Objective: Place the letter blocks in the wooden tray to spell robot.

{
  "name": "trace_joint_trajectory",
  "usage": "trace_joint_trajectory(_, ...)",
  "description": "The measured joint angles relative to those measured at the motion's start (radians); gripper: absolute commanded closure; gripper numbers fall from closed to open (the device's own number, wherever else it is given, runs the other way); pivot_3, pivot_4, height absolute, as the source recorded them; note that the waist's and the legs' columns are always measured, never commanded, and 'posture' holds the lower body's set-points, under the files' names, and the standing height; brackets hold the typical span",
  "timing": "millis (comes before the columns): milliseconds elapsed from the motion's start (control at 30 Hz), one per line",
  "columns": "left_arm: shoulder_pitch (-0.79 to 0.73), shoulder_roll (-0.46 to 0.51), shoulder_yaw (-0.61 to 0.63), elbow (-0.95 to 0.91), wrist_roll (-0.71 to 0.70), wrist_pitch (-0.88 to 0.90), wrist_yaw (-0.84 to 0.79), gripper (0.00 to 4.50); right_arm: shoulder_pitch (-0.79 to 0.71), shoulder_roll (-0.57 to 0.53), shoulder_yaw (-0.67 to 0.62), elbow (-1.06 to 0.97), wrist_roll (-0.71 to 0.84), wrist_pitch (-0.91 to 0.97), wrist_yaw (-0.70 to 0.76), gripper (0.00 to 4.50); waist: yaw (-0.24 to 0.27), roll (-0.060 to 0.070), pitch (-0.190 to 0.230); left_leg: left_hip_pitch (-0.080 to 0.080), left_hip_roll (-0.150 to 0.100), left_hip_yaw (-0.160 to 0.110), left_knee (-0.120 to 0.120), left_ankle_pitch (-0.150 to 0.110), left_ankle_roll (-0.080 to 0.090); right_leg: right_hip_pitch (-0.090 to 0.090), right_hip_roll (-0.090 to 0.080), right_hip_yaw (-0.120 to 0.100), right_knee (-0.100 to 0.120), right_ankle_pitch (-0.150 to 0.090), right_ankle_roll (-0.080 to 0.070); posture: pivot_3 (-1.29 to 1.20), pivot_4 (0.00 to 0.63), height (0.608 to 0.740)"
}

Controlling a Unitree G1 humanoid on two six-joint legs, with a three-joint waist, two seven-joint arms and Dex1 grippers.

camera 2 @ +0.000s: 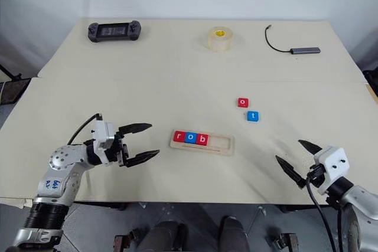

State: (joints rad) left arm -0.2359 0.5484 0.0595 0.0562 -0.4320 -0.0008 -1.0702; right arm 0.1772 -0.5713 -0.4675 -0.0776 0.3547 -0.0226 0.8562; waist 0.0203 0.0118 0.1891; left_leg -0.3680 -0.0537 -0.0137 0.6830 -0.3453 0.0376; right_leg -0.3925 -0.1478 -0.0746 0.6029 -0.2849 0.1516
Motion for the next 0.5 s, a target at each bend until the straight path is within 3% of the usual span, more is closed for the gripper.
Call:
trace_joint_trajectory(200, -0.012, -0.012, -0.002, 0.0, 0.002, -0.001, -0.001, 0.0, -0.129, -0.052, 0.015, -0.042, 0.063, 0.14, -0.044, 0.07, 0.0, 0.0, 0.0, 0.0, 0.0, 0.0, 0.0, 0.0, 0.0, 0.0, 0.0, 0.0, 0.0, 0.0, 0.0, 0.0, 0.15, 0.74)
trace_joint_trajectory(300, -0.017, -0.024, -0.006, -0.002, 0.003, -0.001, 0.002, 0.0, -0.248, -0.117, 0.055, -0.053, 0.117, 0.359, -0.086, 0.07, 0.001, 0.0, 0.0, -0.001, 0.0, -0.001, 0.0, 0.0, 0.0, 0.0, 0.0, -0.001, 0.0, 0.0, 0.0, 0.0, 0.15, 0.74)
trace_joint_trajectory(400, -0.023, -0.033, -0.013, -0.003, 0.006, -0.003, 0.007, 0.0, -0.355, -0.14, 0.123, -0.064, 0.163, 0.526, -0.102, 0.07, 0.001, 0.0, 0.0, -0.002, 0.001, -0.002, 0.0, 0.0, 0.0, -0.001, 0.0, -0.002, 0.0, 0.0, -0.001, 0.0, 0.15, 0.74)
trace_joint_trajectory(500, -0.03, -0.059, -0.032, -0.003, 0.016, -0.013, 0.014, 0.0, -0.565, -0.142, 0.281, -0.001, 0.09, 0.687, -0.188, 0.07, -0.006, 0.0, 0.0, -0.002, -0.001, 0.0, 0.001, 0.001, 0.001, -0.001, -0.001, 0.0, 0.0, 0.0, 0.0, 0.0, 0.15, 0.74)
